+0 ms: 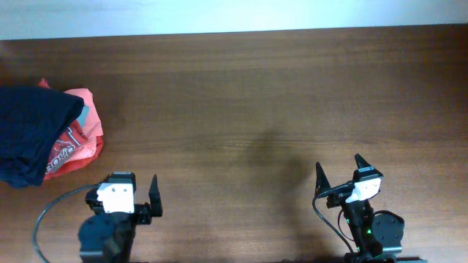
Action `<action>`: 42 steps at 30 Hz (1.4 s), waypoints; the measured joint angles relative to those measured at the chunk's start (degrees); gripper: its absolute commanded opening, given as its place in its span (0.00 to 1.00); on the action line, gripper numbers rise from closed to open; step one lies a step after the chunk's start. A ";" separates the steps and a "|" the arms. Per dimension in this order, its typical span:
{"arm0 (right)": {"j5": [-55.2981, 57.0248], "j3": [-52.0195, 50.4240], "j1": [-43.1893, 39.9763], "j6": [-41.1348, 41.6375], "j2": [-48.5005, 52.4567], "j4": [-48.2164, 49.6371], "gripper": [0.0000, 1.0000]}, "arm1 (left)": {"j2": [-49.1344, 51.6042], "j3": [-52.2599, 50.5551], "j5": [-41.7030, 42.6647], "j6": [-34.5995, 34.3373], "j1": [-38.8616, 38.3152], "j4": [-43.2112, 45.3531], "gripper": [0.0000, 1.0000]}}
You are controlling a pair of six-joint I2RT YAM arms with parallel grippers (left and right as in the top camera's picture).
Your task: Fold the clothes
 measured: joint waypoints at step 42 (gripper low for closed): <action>0.00 0.00 -0.11 0.02 0.00 0.00 0.99 | -11.78 -23.19 -1.25 0.00 0.09 27.85 0.99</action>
